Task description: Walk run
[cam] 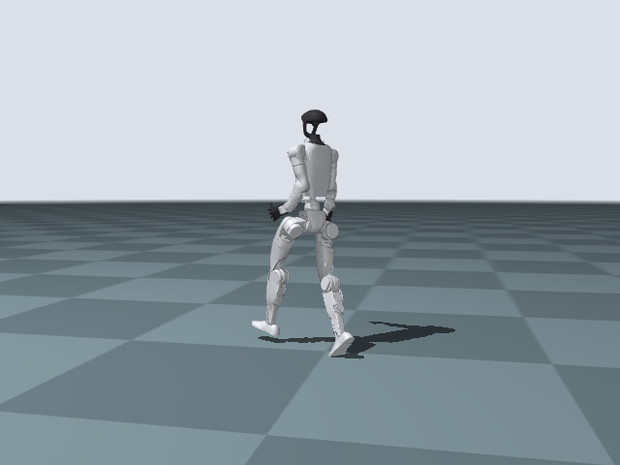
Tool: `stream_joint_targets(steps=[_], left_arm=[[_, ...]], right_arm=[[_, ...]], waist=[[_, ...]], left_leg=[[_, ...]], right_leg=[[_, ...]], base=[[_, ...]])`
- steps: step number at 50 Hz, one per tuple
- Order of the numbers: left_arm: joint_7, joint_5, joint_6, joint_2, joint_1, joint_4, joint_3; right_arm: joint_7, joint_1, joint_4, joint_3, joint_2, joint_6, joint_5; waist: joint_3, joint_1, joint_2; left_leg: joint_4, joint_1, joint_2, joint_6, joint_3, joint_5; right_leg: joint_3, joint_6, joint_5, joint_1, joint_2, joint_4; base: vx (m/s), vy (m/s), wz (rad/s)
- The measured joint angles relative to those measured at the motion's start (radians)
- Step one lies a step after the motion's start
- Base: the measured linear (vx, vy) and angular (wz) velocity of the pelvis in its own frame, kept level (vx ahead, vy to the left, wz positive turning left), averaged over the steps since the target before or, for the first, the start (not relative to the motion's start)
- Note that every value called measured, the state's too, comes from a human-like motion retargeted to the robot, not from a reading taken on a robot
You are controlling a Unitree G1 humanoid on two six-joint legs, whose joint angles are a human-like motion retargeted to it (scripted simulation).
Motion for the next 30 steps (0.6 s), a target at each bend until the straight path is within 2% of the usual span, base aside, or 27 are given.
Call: stream_joint_targets(steps=[2, 3, 5, 7, 9, 11, 13, 16, 20, 23, 25, 27, 28, 30], left_arm=[[0.004, -0.008, -0.004, 0.003, -0.002, 0.008, -0.001], [0.006, -0.020, -0.003, 0.008, -0.010, 0.011, -0.005], [0.003, -0.046, 0.005, 0.020, -0.044, 0.024, -0.006], [0.003, -0.065, 0.012, 0.033, -0.081, 0.039, -0.001], [0.010, -0.083, 0.016, 0.033, -0.113, 0.052, -0.004], [0.025, -0.097, 0.015, 0.035, -0.136, 0.045, -0.017], [0.035, -0.099, 0.007, 0.041, -0.149, 0.016, -0.032], [0.025, -0.083, -0.003, 0.051, -0.162, -0.040, -0.040], [-0.006, -0.082, -0.013, 0.081, -0.187, -0.090, -0.036], [-0.014, -0.089, -0.029, 0.095, -0.190, -0.079, -0.024], [-0.007, -0.087, -0.030, 0.084, -0.172, -0.056, -0.021], [0.005, -0.087, -0.025, 0.064, -0.138, -0.038, -0.017], [0.010, -0.086, -0.027, 0.052, -0.116, -0.029, -0.018], [0.011, -0.075, -0.029, 0.020, -0.075, -0.014, -0.001]], right_arm=[[0.048, 0.056, 0.083, 0.013, 0.028, 0.029, -0.021], [0.064, 0.079, 0.129, 0.030, 0.040, 0.050, -0.029], [0.087, 0.113, 0.229, 0.063, 0.057, 0.084, -0.051], [0.114, 0.158, 0.305, 0.084, 0.096, 0.101, -0.102], [0.135, 0.213, 0.356, 0.106, 0.125, 0.115, -0.146], [0.148, 0.273, 0.390, 0.107, 0.158, 0.112, -0.189], [0.163, 0.337, 0.412, 0.100, 0.190, 0.090, -0.229], [0.198, 0.436, 0.425, 0.097, 0.226, 0.075, -0.256], [0.231, 0.539, 0.425, 0.083, 0.263, 0.124, -0.260], [0.264, 0.572, 0.425, 0.069, 0.276, 0.187, -0.237], [0.295, 0.578, 0.425, 0.057, 0.276, 0.214, -0.212], [0.309, 0.560, 0.425, 0.030, 0.266, 0.216, -0.198], [0.306, 0.547, 0.425, 0.008, 0.261, 0.205, -0.195], [0.291, 0.500, 0.425, -0.031, 0.243, 0.158, -0.176]], waist=[[0.004, -0.020, -0.003], [0.023, -0.043, -0.016], [0.058, -0.074, -0.043], [0.034, -0.075, 0.052], [0.037, -0.103, 0.099], [0.050, -0.172, 0.132], [0.060, -0.255, 0.164], [0.080, -0.320, 0.166], [0.115, -0.373, 0.134], [0.098, -0.332, 0.147], [0.080, -0.339, 0.159], [0.050, -0.363, 0.156], [0.042, -0.390, 0.151], [0.015, -0.397, 0.132]], left_leg=[[0.097, 0.002, -0.049, 0.043, -0.126, -0.036], [0.152, 0.012, -0.094, 0.047, -0.184, -0.086], [0.226, 0.067, -0.111, 0.052, -0.111, -0.161], [0.148, 0.163, 0.032, 0.038, -0.071, -0.167], [0.109, 0.230, 0.041, 0.023, -0.109, -0.185], [0.061, 0.294, 0.046, 0.001, -0.131, -0.183], [0.002, 0.362, 0.055, -0.015, -0.133, -0.177], [-0.058, 0.465, 0.019, -0.023, -0.129, -0.201], [-0.098, 0.614, -0.020, -0.067, -0.095, -0.251], [-0.096, 0.679, 0.008, -0.140, -0.040, -0.253], [-0.056, 0.705, 0.027, -0.198, -0.052, -0.192], [0.012, 0.713, 0.048, -0.285, -0.057, -0.038], [0.066, 0.717, 0.058, -0.325, -0.068, 0.074], [0.218, 0.669, 0.042, -0.386, -0.091, 0.338]], right_leg=[[0.018, 0.090, 0.184, -0.040, 0.020, 0.175], [0.018, 0.126, 0.205, -0.095, 0.022, 0.351], [0.028, 0.189, 0.213, -0.201, 0.019, 0.671], [-0.021, 0.123, 0.198, -0.271, 0.109, 0.607], [-0.048, 0.078, 0.110, -0.362, 0.124, 0.606], [-0.044, 0.091, 0.014, -0.454, 0.117, 0.576], [-0.059, 0.094, -0.081, -0.543, 0.074, 0.497], [-0.066, 0.085, -0.134, -0.624, -0.038, 0.262], [-0.103, 0.072, -0.196, -0.681, -0.186, -0.074], [-0.139, 0.045, -0.233, -0.699, -0.175, -0.274], [-0.245, -0.040, -0.216, -0.691, -0.183, -0.249], [-0.367, -0.069, -0.210, -0.679, -0.209, -0.157], [-0.385, -0.066, -0.138, -0.670, -0.227, -0.130], [-0.181, -0.117, -0.155, -0.664, -0.204, -0.064]], base=[[1.42, -0.15, 0.04], [1.16, -0.20, 0.60], [1.11, -0.30, 0.37], [1.18, -0.31, -0.40], [0.85, -0.22, 0.14], [0.91, -0.26, 1.21], [0.88, -0.27, 1.42], [0.90, -0.37, 0.55], [0.86, -0.46, 0.08], [0.92, -0.55, -0.83], [1.00, -0.57, -0.21], [1.24, -0.77, 0.41], [1.09, -0.69, 0.49], [0.93, -0.57, -0.15]])
